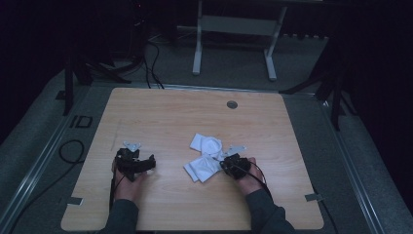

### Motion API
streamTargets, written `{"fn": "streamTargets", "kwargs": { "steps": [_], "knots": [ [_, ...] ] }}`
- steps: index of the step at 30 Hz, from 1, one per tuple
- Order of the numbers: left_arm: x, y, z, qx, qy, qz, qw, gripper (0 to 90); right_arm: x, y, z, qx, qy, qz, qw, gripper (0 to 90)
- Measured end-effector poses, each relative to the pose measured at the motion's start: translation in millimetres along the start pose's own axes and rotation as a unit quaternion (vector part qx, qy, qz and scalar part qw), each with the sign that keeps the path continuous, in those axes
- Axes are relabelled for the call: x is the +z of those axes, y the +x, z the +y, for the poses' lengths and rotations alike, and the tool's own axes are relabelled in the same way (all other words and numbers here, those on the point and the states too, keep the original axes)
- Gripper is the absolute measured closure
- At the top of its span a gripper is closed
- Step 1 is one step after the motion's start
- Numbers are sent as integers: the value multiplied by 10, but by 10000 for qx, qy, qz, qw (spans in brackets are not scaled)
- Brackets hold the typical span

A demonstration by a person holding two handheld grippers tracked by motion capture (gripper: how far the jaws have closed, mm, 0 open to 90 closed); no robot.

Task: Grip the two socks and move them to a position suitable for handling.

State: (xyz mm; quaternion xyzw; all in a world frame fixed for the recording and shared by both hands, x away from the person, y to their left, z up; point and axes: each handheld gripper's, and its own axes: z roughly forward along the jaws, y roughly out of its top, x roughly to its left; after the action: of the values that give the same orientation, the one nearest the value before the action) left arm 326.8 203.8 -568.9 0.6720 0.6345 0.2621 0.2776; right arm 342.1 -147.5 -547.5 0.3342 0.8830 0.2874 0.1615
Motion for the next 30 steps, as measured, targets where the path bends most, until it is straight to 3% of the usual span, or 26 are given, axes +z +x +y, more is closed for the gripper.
{"fn": "streamTargets", "kwargs": {
  "steps": [11,24,27,30],
  "knots": [
    [0,0,0,-2,0,0,10000,115,-63,277,-68,-316,-15,347,9989,894],
    [0,0,0,2,1,0,10000,115,-101,508,-51,-577,97,813,9950,889],
    [0,0,1,0,-1,1,10000,115,-106,537,-19,-642,163,968,9931,850],
    [0,0,1,2,1,0,10000,115,-117,554,68,-621,62,952,9935,731]
  ]
}}
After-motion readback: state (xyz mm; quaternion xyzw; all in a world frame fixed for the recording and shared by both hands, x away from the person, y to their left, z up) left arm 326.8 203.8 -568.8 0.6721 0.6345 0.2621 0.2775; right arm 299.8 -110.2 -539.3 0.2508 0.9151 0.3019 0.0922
